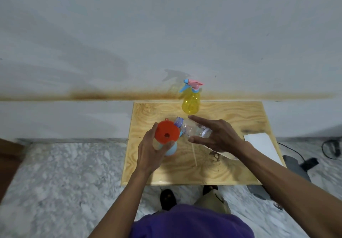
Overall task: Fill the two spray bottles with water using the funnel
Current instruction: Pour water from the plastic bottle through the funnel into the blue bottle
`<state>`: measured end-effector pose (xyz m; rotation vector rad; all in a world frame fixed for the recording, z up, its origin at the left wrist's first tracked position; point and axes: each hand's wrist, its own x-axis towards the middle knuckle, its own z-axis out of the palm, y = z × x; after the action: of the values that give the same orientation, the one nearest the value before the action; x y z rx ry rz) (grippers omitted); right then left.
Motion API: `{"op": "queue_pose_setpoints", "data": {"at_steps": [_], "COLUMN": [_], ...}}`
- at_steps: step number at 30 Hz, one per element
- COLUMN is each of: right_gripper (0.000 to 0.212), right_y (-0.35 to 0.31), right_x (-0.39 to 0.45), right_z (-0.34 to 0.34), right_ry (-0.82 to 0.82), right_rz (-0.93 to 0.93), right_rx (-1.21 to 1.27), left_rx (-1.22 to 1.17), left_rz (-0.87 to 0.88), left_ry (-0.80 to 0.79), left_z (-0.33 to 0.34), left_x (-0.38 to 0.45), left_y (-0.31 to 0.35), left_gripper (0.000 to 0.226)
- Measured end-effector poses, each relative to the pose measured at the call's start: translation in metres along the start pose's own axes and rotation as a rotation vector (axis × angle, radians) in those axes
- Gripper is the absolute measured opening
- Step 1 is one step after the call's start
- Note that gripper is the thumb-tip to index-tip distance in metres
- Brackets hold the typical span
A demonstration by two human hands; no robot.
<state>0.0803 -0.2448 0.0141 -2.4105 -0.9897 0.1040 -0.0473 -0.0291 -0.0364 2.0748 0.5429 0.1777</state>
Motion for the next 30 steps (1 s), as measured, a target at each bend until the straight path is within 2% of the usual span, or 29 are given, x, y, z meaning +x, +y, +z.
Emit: {"op": "queue_pose_setpoints", "data": {"at_steps": [12, 30], "right_gripper": [0.077, 0.084], "right_y": [0.007, 0.007], "right_x": [0.012, 0.017], "right_z": [-0.001, 0.001], "right_ry": [-0.202, -0.262], "right_rz": [-0.090, -0.089], "right_rx": [-0.205, -0.270], "left_rx": [0.038, 0.053], "left_rz": [0.030, 0.071], "left_ry": [-0.027, -0.060], "left_z": [-0.005, -0.009], "left_x": [0.005, 0.010], "left_y": [-0.001, -0.001], "left_gripper": [0.091, 0.090]}}
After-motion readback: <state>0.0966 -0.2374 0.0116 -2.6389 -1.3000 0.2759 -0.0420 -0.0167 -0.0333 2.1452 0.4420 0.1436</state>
